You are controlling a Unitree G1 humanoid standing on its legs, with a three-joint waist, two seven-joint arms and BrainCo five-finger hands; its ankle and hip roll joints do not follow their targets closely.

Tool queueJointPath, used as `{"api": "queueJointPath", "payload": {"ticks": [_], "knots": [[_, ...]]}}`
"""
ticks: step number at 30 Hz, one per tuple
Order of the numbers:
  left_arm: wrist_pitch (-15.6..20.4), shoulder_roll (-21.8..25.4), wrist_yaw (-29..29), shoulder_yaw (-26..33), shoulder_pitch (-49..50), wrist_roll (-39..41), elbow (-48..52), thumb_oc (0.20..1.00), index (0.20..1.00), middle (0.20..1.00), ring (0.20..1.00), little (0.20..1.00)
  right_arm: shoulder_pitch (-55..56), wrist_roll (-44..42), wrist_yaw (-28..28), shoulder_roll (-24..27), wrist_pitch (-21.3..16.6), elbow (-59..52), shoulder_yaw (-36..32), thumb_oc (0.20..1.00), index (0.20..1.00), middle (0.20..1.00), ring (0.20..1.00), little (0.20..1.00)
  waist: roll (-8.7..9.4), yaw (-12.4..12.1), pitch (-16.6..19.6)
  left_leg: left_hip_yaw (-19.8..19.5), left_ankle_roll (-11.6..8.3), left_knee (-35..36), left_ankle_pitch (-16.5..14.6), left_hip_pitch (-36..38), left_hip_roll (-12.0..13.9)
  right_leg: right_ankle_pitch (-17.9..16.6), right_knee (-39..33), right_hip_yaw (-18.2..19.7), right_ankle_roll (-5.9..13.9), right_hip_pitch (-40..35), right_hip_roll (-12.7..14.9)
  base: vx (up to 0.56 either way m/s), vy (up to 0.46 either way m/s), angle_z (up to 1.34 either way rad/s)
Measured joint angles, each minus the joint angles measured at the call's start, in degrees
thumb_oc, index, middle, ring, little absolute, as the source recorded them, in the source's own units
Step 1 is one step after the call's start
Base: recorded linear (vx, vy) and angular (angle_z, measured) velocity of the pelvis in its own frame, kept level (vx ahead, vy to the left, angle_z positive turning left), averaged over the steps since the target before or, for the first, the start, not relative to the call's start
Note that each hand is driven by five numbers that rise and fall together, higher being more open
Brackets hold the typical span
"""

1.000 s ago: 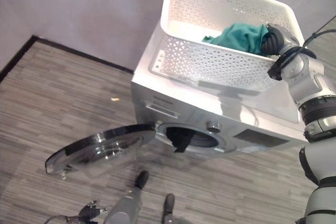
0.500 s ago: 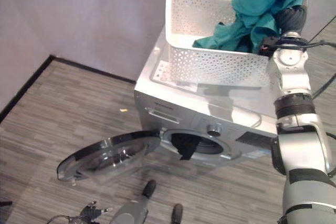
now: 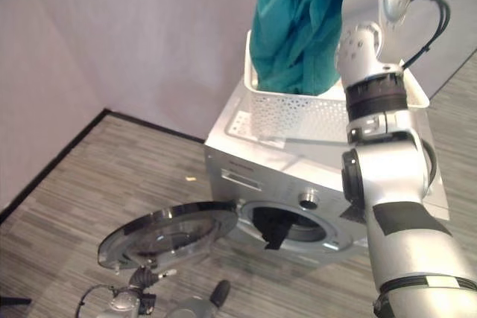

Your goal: Grab the laundry basket,head to the washer,open it,put in the laundry and shut it.

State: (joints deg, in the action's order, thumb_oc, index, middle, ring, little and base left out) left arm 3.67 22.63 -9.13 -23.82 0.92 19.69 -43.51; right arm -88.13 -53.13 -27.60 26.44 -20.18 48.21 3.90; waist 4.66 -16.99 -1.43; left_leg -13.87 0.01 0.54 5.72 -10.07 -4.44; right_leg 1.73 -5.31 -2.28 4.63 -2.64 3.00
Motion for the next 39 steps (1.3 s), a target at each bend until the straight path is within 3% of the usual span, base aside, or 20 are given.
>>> {"api": "queueJointPath", "payload": {"ticks": [3,5,7,12,19,24,28,36,38,39], "knots": [[-0.4,7.6,3.8,-0.2,2.1,5.4,19.6,1.000,1.000,1.000,1.000,1.000,-6.6,-2.4,0.0,1.5,0.1,5.9,3.1,0.200,0.200,0.200,0.200,0.200,-0.43,-1.6,0.5,-1.3,-0.07,-0.3,0.0,0.2,-0.3,0.2,0.1,-1.2,0.18,-0.6,0.0,0.02,-0.021,0.25],[0.2,10.6,5.1,0.4,1.3,7.7,24.2,1.000,1.000,1.000,1.000,1.000,-7.3,-2.4,0.5,0.9,0.1,6.1,4.4,0.200,0.200,0.200,0.200,0.200,-0.53,-2.4,1.7,-1.8,-0.20,0.0,-0.1,0.2,-0.7,0.8,0.0,-1.7,0.01,-0.9,0.2,0.00,-0.029,0.22],[-0.9,17.6,7.3,0.3,3.4,11.5,34.6,1.000,1.000,1.000,1.000,1.000,-9.5,-4.2,0.5,0.9,0.2,8.6,6.8,0.200,0.200,0.200,0.200,0.200,-0.29,-3.0,1.9,-2.5,-0.19,-0.1,-0.2,0.9,-1.0,1.2,0.1,-2.6,0.25,-1.8,0.3,0.02,-0.025,0.16],[-0.9,24.8,10.1,5.4,4.0,16.5,41.3,1.000,1.000,1.000,1.000,1.000,-10.8,-6.9,1.3,0.0,0.0,8.0,8.0,0.200,0.200,0.200,0.200,0.200,0.93,-4.4,3.5,-3.4,-0.30,-0.1,-0.5,1.3,-1.5,1.8,0.0,-3.5,0.07,-2.6,0.7,0.02,-0.019,0.13],[-0.4,25.0,11.0,7.8,3.9,25.5,46.7,1.000,1.000,1.000,1.000,1.000,-10.4,-8.7,1.9,-3.1,-1.9,1.6,9.4,0.200,0.200,0.200,0.200,0.200,2.48,-4.3,4.5,-4.4,-0.26,0.0,-0.5,2.0,-2.2,2.5,-0.1,-4.6,0.51,-3.6,1.1,0.00,-0.013,0.07],[-0.2,25.2,11.8,7.1,3.9,25.3,44.8,1.000,1.000,1.000,1.000,1.000,-6.3,-9.6,3.3,-9.7,-3.9,-8.0,10.9,0.200,0.200,0.200,0.200,0.200,2.54,-3.2,4.5,-3.6,-0.32,0.0,-0.6,2.5,-2.0,2.6,-0.1,-3.7,0.58,-3.6,1.1,-0.01,-0.015,-0.08],[-0.2,26.2,11.4,7.3,5.4,24.8,44.9,1.000,1.000,1.000,1.000,1.000,-4.5,-9.6,4.0,-11.3,-4.1,-10.4,11.3,0.200,0.200,0.200,0.200,0.200,2.36,-3.2,4.4,-2.4,-0.12,0.0,-0.7,3.0,-1.9,2.5,-0.1,-2.7,0.69,-3.8,1.4,-0.02,-0.014,-0.15],[0.0,27.2,10.5,13.3,8.3,27.8,56.1,1.000,1.000,1.000,1.000,1.000,-4.3,-9.7,4.0,-11.2,-5.2,-8.3,10.9,0.200,0.200,0.200,0.200,0.200,2.14,-3.9,4.2,-1.8,0.08,-0.1,-0.8,3.4,-2.0,2.3,-0.1,-2.8,0.82,-4.3,1.8,-0.01,-0.006,-0.04],[2.0,27.2,10.6,13.9,6.7,29.9,58.9,1.000,1.000,1.000,1.000,1.000,-4.3,-9.8,4.2,-11.4,-5.1,-6.3,11.1,0.200,0.200,0.200,0.200,0.200,2.23,-4.2,4.3,-2.1,0.10,-0.1,-0.9,3.7,-2.2,2.3,0.0,-3.1,0.80,-4.7,1.8,-0.01,-0.004,0.13],[3.2,26.7,10.5,12.3,1.3,32.1,59.6,1.000,1.000,1.000,1.000,1.000,-4.5,-10.8,4.1,-11.7,-4.7,-2.2,11.2,0.200,0.200,0.200,0.200,0.200,2.37,-4.2,4.4,-3.0,0.10,-0.3,-0.9,3.9,-2.4,2.5,-0.1,-3.9,0.63,-5.3,1.7,-0.01,0.006,0.22]]}}
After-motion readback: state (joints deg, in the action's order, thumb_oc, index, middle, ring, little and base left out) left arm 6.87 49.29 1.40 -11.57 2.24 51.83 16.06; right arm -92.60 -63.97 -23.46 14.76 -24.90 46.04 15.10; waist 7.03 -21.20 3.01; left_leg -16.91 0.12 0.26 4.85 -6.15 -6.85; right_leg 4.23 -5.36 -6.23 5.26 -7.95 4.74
